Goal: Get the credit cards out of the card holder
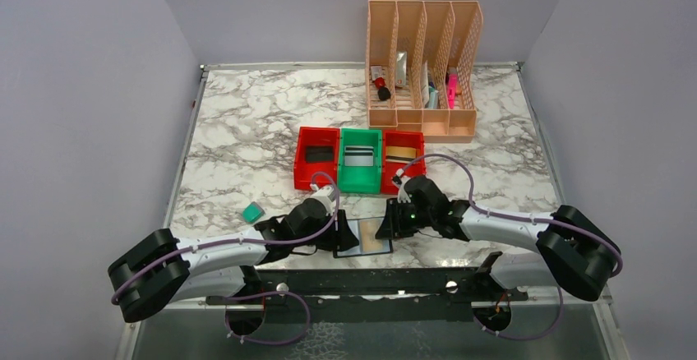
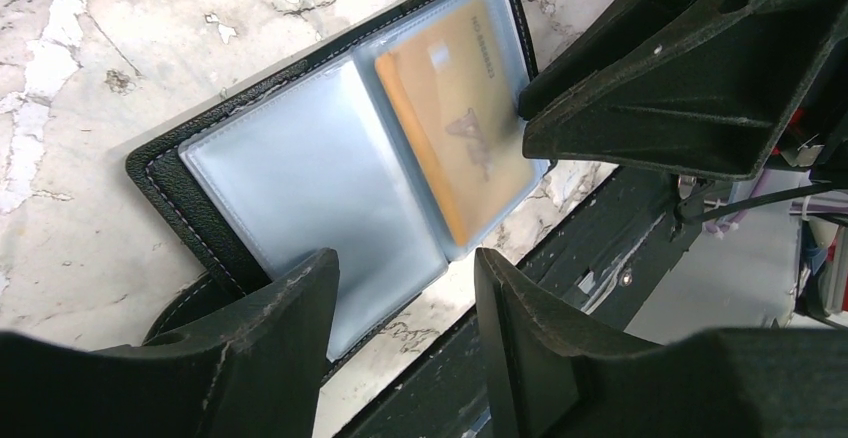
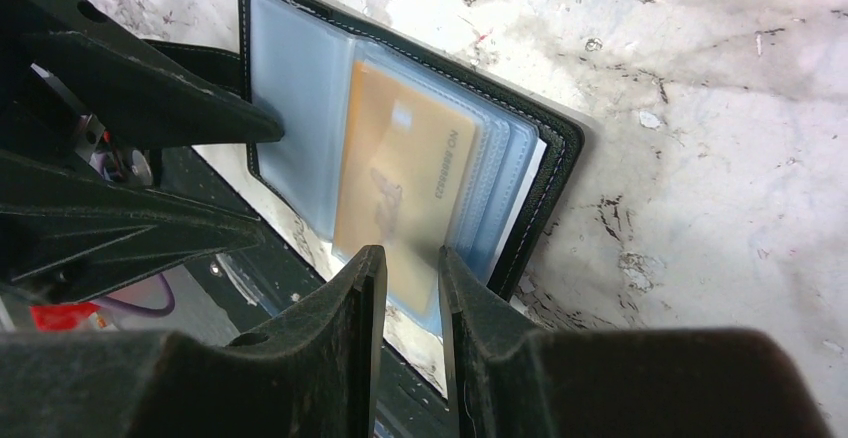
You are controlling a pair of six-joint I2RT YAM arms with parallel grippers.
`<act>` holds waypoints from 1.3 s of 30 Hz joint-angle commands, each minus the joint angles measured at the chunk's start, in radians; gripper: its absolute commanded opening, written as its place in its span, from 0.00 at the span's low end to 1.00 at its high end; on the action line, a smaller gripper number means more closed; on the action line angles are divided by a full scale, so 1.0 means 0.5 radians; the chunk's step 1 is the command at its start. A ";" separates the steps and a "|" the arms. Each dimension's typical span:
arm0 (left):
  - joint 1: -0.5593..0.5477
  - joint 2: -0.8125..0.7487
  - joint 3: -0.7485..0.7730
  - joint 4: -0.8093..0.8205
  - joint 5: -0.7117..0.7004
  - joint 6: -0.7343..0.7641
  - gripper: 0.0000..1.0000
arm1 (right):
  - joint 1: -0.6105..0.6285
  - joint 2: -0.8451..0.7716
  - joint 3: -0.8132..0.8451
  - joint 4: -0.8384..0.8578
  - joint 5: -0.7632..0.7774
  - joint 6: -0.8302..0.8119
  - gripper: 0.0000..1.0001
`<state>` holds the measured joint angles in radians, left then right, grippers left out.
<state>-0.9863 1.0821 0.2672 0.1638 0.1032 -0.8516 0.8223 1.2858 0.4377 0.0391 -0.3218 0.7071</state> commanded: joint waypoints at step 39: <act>-0.040 -0.127 -0.045 -0.175 -0.155 -0.001 0.52 | 0.024 0.021 0.023 0.010 0.097 0.088 0.31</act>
<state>-1.0035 1.0382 0.2459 0.1425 0.0696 -0.8600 0.8303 1.2690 0.4500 0.0219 -0.2981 0.7582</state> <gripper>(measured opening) 0.520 0.305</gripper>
